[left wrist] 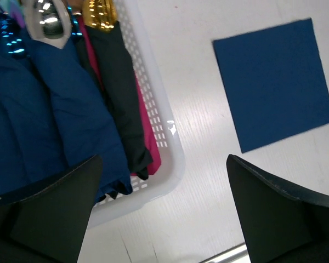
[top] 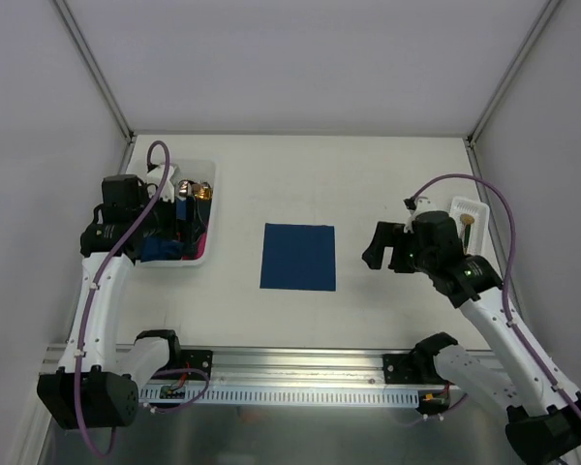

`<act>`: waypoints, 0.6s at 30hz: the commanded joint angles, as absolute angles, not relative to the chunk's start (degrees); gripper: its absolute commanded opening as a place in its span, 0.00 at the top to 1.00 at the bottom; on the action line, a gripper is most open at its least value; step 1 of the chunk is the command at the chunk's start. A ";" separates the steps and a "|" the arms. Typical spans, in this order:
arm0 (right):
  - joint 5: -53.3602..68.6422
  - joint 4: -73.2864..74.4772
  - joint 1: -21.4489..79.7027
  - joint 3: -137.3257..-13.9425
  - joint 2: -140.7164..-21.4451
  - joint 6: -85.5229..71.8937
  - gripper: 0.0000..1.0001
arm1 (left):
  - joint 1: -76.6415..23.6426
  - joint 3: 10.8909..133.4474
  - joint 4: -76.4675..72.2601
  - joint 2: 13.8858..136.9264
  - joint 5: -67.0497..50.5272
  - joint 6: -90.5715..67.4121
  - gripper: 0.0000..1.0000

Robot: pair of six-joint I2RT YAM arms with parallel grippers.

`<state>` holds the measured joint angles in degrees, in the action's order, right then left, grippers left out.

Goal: Place the utensils on the paper napkin and roll it up

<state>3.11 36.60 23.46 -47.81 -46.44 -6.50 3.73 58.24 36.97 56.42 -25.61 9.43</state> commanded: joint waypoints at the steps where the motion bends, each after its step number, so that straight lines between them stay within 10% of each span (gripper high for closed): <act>1: -9.03 32.79 32.13 -48.60 -50.42 -20.52 0.01 | 3.52 63.62 37.18 58.35 -17.77 3.79 0.01; 18: -27.69 54.76 55.89 -86.65 -107.47 -55.18 0.12 | 3.95 71.37 39.64 64.60 -11.95 -3.52 0.01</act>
